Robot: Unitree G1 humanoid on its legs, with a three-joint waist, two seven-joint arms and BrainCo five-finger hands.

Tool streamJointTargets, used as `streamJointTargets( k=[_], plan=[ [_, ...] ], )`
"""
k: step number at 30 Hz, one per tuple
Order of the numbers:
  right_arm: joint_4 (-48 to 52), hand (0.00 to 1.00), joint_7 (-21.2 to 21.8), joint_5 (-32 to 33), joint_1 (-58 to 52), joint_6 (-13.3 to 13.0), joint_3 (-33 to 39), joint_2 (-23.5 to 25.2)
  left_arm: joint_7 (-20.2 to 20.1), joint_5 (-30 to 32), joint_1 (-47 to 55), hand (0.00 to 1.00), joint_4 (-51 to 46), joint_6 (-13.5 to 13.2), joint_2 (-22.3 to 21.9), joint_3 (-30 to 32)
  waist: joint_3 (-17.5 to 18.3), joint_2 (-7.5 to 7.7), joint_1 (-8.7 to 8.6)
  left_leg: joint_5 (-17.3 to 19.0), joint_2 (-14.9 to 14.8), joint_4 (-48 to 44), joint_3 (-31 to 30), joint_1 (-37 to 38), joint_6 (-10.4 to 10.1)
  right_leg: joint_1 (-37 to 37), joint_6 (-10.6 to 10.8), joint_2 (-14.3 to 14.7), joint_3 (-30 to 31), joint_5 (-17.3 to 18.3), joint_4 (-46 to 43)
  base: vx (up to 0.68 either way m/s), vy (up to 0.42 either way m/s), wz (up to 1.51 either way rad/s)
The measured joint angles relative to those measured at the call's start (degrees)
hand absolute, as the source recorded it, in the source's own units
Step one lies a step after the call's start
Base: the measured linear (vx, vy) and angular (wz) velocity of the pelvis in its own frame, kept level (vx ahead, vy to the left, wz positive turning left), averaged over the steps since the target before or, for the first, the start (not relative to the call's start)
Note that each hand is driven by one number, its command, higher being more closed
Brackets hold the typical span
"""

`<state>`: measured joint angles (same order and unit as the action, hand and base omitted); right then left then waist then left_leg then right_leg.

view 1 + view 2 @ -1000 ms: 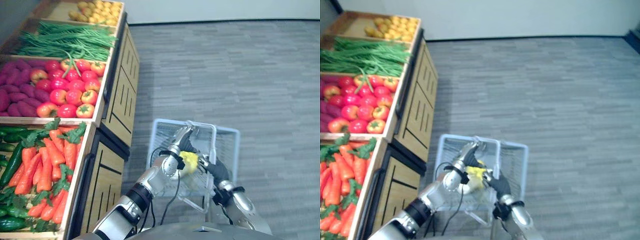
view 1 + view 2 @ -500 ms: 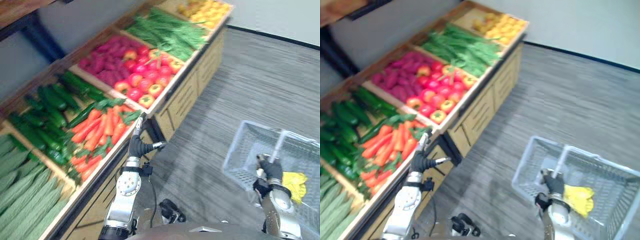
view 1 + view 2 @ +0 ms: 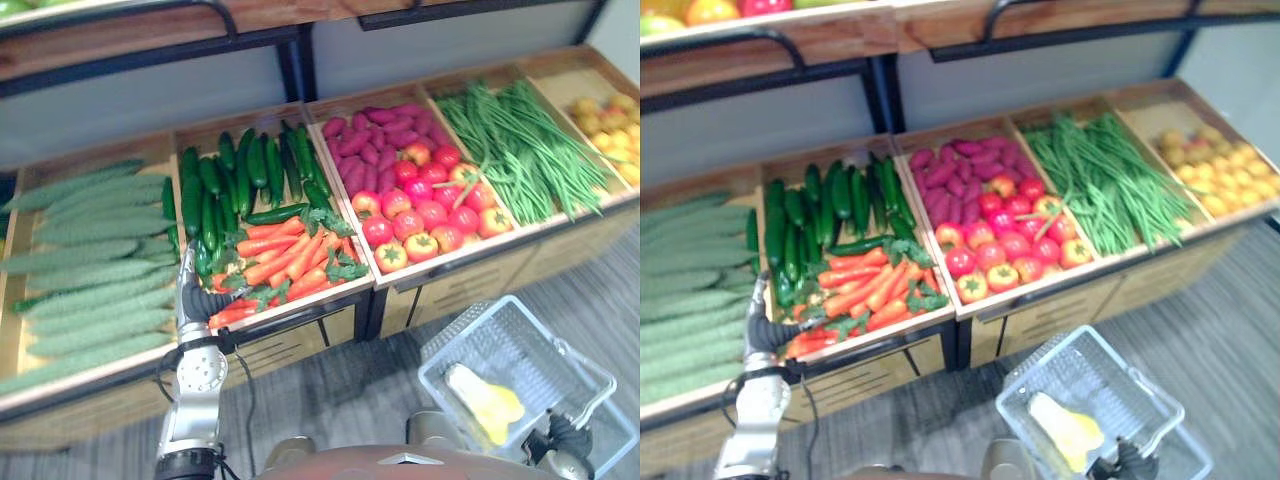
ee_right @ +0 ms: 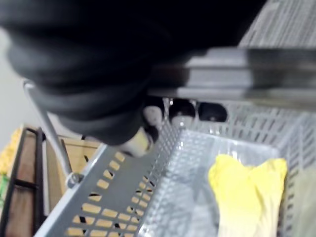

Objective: Pick vegetable in the basket

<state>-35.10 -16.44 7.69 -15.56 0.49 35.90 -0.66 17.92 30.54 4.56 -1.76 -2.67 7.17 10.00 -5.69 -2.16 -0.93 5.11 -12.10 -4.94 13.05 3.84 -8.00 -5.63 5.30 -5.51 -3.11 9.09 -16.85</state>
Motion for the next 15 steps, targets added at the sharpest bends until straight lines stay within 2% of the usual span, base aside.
streamJointTargets(
  k=[1, 2, 4, 7, 11, 12, 15],
  plan=[
    [-0.3, 1.00, 0.1, -0.1, 0.0, 0.0, 0.0, 0.1, 0.3, 2.1, -1.5, 0.00, -1.2, 0.0, 0.1, 0.0, 0.0, -0.08, 0.35, -2.1, -0.1, 2.1, 1.6, 1.5, 0.1, 1.0, -0.1, 0.6, 0.0, 0.1, 0.0, 0.14, -0.131, 0.32],
    [-0.6, 1.00, 0.4, -0.1, 0.0, -0.2, 0.0, 0.2, 0.7, 3.2, -2.2, 0.00, -1.8, -0.1, 0.3, 0.0, 0.1, -0.21, 0.50, -2.8, -0.2, 3.1, 2.6, 2.2, 0.3, 1.4, -0.2, 0.9, 0.1, 0.1, 0.1, 0.13, -0.080, 0.20],
    [-1.5, 1.00, 0.7, -0.2, 0.4, -0.3, 0.0, 0.3, 0.9, 4.7, -2.6, 0.00, -1.9, 0.0, 1.0, 0.2, 0.3, -0.53, 0.84, -2.9, -0.2, 4.2, 4.1, 3.0, 0.3, 1.6, -0.4, 1.2, 0.9, 0.2, 1.0, 0.08, -0.023, -0.14],
    [-4.8, 1.00, 1.5, -2.1, 0.7, 0.1, 0.0, 1.1, 0.7, 5.7, -2.9, 0.00, -0.8, 0.1, 4.0, -0.4, 0.3, -0.53, 0.40, -2.7, 0.6, 4.9, 5.8, 3.3, 0.1, 1.8, -0.9, 1.2, 2.6, -0.2, 3.4, 0.01, 0.030, -0.28],
    [-5.4, 1.00, 1.6, -2.5, 1.9, 0.3, -0.4, 1.2, 0.0, 7.0, -5.1, 0.00, 7.4, 0.2, 10.0, -3.4, -0.2, 0.01, -0.03, -2.5, 1.1, 5.2, 9.0, 2.6, -0.3, 0.8, -0.3, 1.4, 5.3, -3.1, 6.9, -0.06, 0.047, -0.38],
    [-5.4, 1.00, 1.6, -2.7, 2.9, 0.3, -0.7, 1.2, -0.5, 7.2, -6.2, 0.00, 9.7, 0.3, 11.3, -4.9, -0.4, 0.26, -0.39, -2.5, 1.3, 5.3, 10.2, 1.1, -0.2, -0.5, -0.2, 1.4, 6.2, -4.7, 8.5, -0.10, 0.026, -0.30],
    [-5.0, 1.00, 1.4, -3.6, 4.8, 0.3, -0.8, 1.0, -1.8, 7.8, -7.8, 0.00, 12.4, 0.2, 11.8, -6.5, -2.5, 0.17, -1.11, -2.8, 1.8, 5.2, 12.1, -1.0, 0.3, -2.3, 0.2, 1.3, 8.6, -8.1, 12.2, -0.10, 0.019, -0.38]
  ],
)
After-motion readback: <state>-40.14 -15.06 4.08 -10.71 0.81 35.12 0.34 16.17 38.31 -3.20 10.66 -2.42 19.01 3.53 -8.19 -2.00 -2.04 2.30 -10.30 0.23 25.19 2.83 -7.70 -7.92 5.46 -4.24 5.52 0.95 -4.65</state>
